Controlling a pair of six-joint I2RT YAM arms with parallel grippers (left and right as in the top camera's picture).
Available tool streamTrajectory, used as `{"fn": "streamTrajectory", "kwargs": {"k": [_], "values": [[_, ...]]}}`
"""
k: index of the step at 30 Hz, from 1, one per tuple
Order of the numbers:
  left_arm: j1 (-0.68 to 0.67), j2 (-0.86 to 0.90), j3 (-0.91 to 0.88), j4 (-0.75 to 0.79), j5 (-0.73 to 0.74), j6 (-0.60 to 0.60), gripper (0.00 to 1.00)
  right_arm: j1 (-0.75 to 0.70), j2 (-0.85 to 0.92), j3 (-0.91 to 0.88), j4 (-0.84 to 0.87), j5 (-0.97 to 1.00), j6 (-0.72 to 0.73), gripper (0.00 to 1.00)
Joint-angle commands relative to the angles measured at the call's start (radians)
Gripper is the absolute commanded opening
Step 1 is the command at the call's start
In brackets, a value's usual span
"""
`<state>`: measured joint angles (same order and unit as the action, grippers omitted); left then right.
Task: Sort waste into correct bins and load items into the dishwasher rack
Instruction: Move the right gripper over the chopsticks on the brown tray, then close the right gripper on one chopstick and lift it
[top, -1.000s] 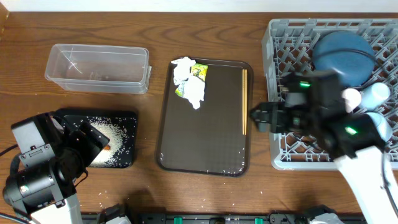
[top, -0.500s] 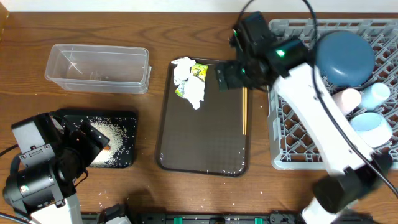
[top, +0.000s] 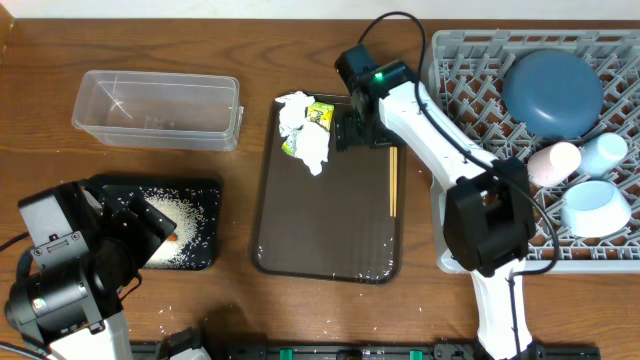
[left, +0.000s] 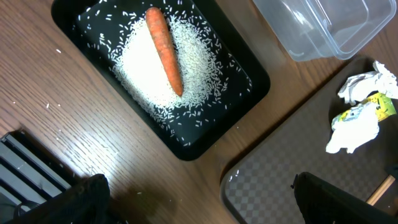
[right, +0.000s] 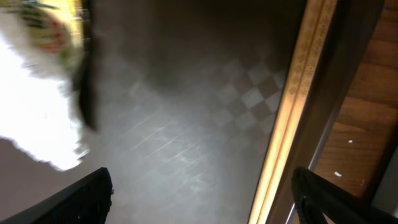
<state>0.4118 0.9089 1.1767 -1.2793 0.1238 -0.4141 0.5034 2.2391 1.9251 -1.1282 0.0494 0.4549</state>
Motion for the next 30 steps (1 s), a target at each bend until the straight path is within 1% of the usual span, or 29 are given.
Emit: {"fn": "streamTrajectory", "kwargs": {"k": [1, 5, 11, 23, 26, 30], "values": [[0.004, 0.000, 0.000, -0.003, -0.012, 0.010, 0.97, -0.016, 0.024, 0.011, 0.009, 0.051, 0.043, 0.91], [0.004, 0.000, 0.000, -0.003, -0.012, 0.010, 0.96, -0.036, 0.050, 0.008, 0.006, 0.041, 0.055, 0.91], [0.004, 0.000, 0.000, -0.003, -0.012, 0.010, 0.97, -0.058, 0.083, 0.008, 0.011, -0.029, 0.058, 0.89], [0.004, 0.000, 0.000, -0.003, -0.012, 0.010, 0.97, -0.057, 0.100, 0.008, 0.025, -0.032, 0.058, 0.88], [0.004, 0.000, 0.000, -0.003, -0.012, 0.010, 0.97, -0.057, 0.103, 0.003, 0.023, -0.032, 0.095, 0.87], [0.004, 0.000, 0.000, -0.003, -0.012, 0.010, 0.97, -0.056, 0.103, -0.006, 0.042, -0.055, 0.098, 0.88]]}}
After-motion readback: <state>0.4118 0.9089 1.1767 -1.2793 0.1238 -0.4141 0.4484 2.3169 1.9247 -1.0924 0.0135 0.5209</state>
